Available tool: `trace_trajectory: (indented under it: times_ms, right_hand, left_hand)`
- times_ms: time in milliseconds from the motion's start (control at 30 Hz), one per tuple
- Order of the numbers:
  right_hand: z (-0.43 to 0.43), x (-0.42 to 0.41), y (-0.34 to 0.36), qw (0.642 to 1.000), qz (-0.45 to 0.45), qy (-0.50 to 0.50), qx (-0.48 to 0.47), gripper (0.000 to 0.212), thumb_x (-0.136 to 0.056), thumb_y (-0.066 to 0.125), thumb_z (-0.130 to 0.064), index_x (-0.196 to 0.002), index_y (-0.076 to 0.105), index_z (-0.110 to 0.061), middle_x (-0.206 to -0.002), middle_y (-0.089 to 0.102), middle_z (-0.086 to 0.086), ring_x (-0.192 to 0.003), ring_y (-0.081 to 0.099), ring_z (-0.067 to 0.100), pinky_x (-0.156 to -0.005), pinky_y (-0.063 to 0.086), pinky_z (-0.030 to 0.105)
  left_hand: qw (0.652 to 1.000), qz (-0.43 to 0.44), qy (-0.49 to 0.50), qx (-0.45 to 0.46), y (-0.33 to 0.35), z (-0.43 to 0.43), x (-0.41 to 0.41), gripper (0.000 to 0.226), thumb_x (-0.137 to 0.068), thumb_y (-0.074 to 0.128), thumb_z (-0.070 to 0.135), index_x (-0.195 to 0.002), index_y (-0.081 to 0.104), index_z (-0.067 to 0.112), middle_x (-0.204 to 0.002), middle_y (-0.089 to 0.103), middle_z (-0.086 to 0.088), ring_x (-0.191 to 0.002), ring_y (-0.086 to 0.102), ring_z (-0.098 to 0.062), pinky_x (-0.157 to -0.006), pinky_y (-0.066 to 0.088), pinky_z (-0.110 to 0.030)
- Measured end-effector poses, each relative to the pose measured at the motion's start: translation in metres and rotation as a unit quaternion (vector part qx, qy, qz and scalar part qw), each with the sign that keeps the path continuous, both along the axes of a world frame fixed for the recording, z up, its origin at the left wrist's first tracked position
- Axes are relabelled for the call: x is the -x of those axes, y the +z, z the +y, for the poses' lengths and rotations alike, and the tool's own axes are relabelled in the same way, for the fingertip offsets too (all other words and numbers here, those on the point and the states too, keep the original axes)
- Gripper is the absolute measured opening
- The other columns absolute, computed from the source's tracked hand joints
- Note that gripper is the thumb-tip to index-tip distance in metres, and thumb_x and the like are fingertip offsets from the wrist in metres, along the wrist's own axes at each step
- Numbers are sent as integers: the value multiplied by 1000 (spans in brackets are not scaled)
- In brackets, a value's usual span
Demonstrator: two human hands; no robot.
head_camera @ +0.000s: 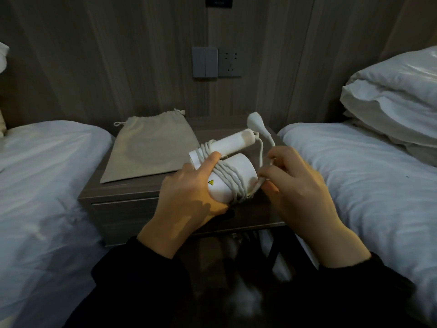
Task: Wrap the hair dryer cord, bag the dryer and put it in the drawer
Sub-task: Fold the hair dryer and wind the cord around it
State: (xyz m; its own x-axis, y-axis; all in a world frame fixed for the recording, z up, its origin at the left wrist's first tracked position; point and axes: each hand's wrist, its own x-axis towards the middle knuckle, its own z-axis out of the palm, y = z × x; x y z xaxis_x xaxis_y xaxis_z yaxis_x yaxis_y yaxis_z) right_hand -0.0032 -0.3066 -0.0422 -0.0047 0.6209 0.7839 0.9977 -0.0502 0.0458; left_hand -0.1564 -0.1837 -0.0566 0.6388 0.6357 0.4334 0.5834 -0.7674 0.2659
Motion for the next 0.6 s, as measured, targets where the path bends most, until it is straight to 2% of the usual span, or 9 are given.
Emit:
trace_trajectory:
  times_ms: [100, 267, 433, 600]
  right_hand:
    - [-2, -3, -1, 999, 23, 31, -31, 5, -79, 62, -4, -79, 67, -1, -89, 64, 15, -69, 60, 26, -57, 41, 27]
    - [0, -7, -5, 994, 80, 63, -41, 8, -74, 66, 1, -78, 70, -4, -80, 68, 9, -69, 65, 23, -62, 46, 25]
    - [5, -11, -9, 983, 156, 85, -43, 7, -72, 72, 1, -76, 72, -5, -78, 70, 5, -78, 59, 8, -73, 44, 9]
    - [7, -12, -6, 974, 201, 85, -57, 8, -68, 73, -3, -75, 72, -6, -75, 71, 5, -76, 60, 8, -70, 46, 11]
  left_hand:
    - [1000, 26, 7, 16, 2, 1, 1, 100, -63, 73, 54, -144, 17, 38, -114, 51, -7, -100, 54, -25, -90, 45, -39]
    - [998, 38, -20, -34, -3, 2, 2, 99, -56, 70, 55, -143, 30, 30, -98, 57, -13, -81, 59, -31, -71, 44, -36]
    - [995, 76, -55, -29, 2, -2, 2, 101, -59, 74, 55, -144, 23, 34, -104, 56, -8, -89, 57, -26, -77, 47, -36]
    - [991, 86, -103, 0, 8, -9, 1, 96, -63, 72, 52, -143, 20, 39, -102, 57, 1, -93, 54, -17, -82, 43, -34]
